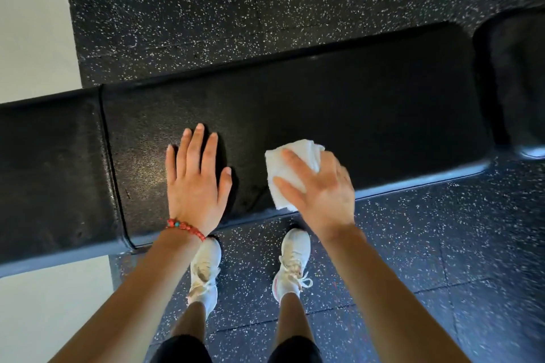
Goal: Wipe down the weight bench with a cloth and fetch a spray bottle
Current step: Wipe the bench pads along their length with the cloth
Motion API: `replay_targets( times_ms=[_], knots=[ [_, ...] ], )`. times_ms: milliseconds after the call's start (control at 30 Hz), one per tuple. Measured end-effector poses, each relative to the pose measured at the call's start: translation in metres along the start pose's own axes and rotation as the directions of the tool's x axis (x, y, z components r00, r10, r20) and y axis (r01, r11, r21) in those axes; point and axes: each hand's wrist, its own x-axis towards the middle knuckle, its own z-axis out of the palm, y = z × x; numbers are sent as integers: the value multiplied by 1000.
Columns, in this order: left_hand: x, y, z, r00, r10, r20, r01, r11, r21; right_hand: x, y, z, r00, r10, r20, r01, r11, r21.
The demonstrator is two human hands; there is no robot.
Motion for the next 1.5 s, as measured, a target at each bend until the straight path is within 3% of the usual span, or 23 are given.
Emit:
replay_targets(
  times_ms=[67,133,200,400,667,767,1033,1233,1433,1500],
  knots=[
    [3,20,3,1000,15,-2,-15,1000,-12,4,28,-12,981,192,-29,-190,979,74],
    [8,40,7,999,38,12,-38,999,-15,7,56,-23,916,394,-78,-380,913,149],
    [14,56,12,999,35,29,-35,999,-14,5,71,-27,876,476,-75,-461,874,154],
    [17,62,26,1000,-21,20,21,1000,19,15,60,-21,899,429,-92,-409,895,177],
    [17,61,27,1000,-12,-9,12,1000,23,123,53,-12,950,293,-109,-275,949,157],
    [17,62,25,1000,-19,-2,19,1000,20,115,50,-11,945,316,-80,-298,938,176],
    [45,67,17,999,-15,-28,15,1000,-7,82,25,-5,995,87,-43,-84,993,78],
    [74,64,23,998,-55,-6,55,998,7,171,22,3,972,228,-54,-221,968,116],
    [73,63,24,998,-62,-5,63,998,25,159,46,-10,995,102,-23,-100,991,88],
    [75,69,21,997,-72,3,71,997,12,159,67,-22,992,124,-18,-123,991,55]
  ],
)
